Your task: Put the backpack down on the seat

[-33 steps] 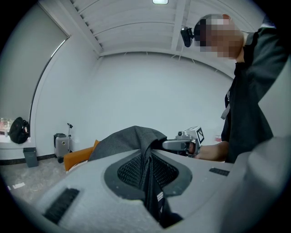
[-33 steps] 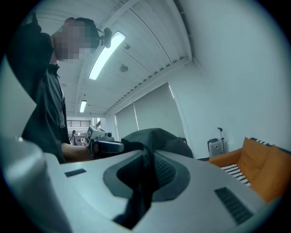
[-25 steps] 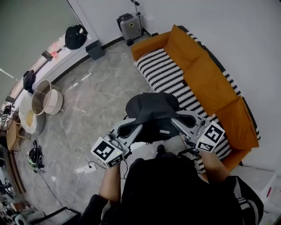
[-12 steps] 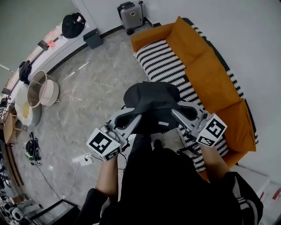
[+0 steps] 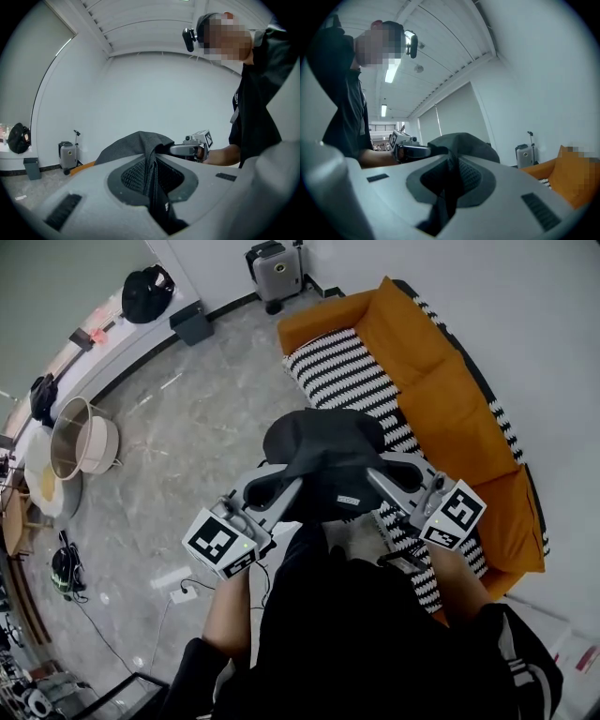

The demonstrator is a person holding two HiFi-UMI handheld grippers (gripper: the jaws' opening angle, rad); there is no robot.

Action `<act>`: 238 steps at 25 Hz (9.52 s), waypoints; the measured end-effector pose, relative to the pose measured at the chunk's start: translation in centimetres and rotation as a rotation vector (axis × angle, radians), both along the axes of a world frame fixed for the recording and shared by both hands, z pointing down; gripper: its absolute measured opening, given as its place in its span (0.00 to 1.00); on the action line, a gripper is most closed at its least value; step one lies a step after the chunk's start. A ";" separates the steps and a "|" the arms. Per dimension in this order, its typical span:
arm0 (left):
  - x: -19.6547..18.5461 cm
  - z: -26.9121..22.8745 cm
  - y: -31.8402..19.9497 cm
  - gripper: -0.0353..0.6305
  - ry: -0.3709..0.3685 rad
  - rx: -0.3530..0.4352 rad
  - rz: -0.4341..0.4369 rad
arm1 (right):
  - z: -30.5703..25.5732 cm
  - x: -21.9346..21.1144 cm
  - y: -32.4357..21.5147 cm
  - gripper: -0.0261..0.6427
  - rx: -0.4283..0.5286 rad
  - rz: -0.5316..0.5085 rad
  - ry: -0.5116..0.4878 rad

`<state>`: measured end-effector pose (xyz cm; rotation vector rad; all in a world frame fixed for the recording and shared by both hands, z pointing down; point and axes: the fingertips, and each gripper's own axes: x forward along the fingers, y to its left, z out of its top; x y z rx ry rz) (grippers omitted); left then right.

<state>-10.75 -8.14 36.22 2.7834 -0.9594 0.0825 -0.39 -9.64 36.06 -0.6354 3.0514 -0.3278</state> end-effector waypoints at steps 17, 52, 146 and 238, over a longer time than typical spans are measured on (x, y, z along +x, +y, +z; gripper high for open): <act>-5.9 -1.2 -12.4 0.12 0.019 0.039 0.067 | -1.2 -5.8 -11.2 0.10 0.019 0.071 0.029; -4.5 1.0 -37.3 0.12 -0.024 -0.047 0.242 | 1.1 -4.4 -34.3 0.10 -0.044 0.247 -0.002; 18.7 30.2 -79.0 0.13 -0.218 -0.269 0.538 | 30.7 18.0 -72.3 0.10 -0.333 0.872 0.174; 0.9 -2.7 -44.6 0.09 0.123 0.170 1.069 | -1.7 -1.0 -31.7 0.08 0.114 1.113 0.117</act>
